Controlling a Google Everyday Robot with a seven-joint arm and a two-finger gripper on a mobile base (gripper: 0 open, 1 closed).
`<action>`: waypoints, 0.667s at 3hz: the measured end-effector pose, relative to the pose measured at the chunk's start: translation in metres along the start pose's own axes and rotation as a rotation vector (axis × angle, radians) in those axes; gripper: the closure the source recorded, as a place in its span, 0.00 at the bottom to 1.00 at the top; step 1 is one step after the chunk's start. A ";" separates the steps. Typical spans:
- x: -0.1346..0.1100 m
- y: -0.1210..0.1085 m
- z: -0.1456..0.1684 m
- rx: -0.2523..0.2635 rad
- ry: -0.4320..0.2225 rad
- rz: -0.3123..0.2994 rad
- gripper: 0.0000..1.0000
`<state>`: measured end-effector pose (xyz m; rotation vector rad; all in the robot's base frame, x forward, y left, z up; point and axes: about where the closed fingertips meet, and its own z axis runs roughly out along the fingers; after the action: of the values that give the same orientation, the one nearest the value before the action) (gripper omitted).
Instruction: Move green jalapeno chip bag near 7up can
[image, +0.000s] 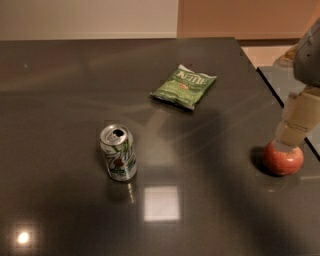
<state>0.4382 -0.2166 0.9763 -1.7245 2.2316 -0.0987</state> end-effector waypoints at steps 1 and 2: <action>0.000 0.000 0.000 0.000 0.000 0.000 0.00; -0.010 -0.016 0.006 0.005 -0.035 0.034 0.00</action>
Offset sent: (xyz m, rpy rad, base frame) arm 0.0442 0.0130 -0.0027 0.1014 -0.0026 -0.0605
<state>0.4564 -0.2105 0.9768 -1.6728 2.2324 -0.0654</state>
